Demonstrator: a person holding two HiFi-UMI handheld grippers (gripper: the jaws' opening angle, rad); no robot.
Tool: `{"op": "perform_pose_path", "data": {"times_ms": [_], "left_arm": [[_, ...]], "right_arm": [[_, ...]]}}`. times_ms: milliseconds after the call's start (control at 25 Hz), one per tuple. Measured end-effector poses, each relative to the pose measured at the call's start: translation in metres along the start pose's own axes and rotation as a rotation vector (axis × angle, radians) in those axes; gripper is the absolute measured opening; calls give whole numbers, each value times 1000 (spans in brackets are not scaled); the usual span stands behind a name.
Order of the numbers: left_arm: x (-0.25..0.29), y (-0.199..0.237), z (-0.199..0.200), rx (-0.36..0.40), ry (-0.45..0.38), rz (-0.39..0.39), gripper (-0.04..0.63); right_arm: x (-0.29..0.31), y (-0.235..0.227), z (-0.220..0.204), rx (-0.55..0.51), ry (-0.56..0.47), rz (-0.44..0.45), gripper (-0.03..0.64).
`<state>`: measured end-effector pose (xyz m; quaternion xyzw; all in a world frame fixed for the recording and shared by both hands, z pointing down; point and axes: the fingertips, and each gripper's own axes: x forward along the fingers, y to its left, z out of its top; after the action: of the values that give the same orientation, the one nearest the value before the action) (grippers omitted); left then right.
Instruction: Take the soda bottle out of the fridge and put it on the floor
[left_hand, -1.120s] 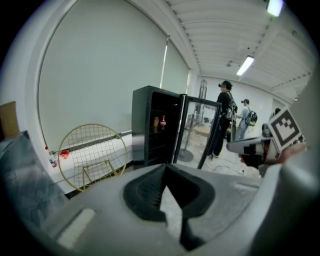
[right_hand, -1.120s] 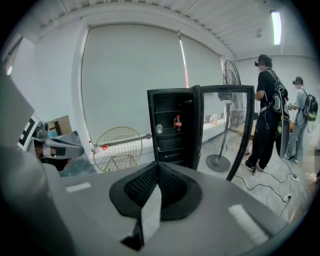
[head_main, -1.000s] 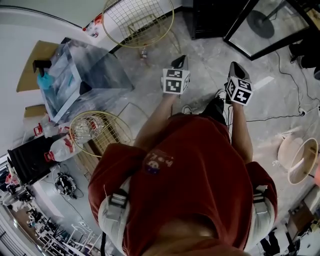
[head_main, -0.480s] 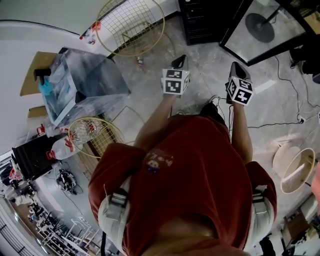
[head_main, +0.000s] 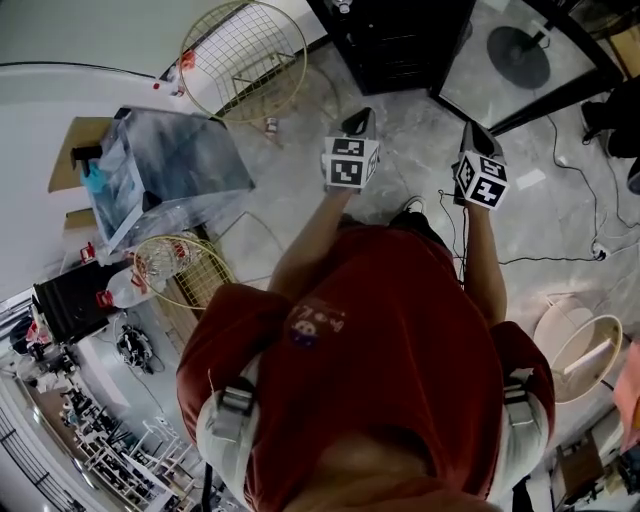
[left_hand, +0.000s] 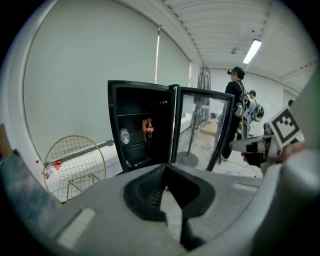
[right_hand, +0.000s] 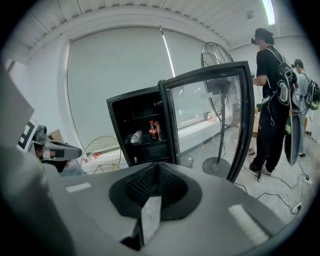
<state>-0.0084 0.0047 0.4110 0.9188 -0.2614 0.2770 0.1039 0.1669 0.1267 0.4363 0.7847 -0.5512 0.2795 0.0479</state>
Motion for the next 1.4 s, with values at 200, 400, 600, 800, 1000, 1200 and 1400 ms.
{"op": "perform_pose_path", "data": {"times_ms": [200, 400, 600, 800, 1000, 1200, 1400], "left_arm": [[21, -15, 8, -15, -7, 35, -1], [37, -5, 6, -34, 7, 59, 0], [55, 12, 16, -61, -25, 63, 0], [69, 43, 30, -75, -46, 57, 0], [81, 91, 54, -90, -80, 75, 0], [87, 141, 66, -116, -102, 92, -1], [96, 172, 65, -140, -106, 94, -1]], "right_arm": [[21, -26, 4, 16, 19, 37, 0], [44, -23, 3, 19, 42, 73, 0], [73, -12, 7, -2, 69, 103, 0], [102, 12, 35, -68, 62, 119, 0], [143, 43, 73, -130, 45, 146, 0], [181, 81, 95, -156, 33, 164, 0], [207, 107, 97, -182, 48, 174, 0]]}}
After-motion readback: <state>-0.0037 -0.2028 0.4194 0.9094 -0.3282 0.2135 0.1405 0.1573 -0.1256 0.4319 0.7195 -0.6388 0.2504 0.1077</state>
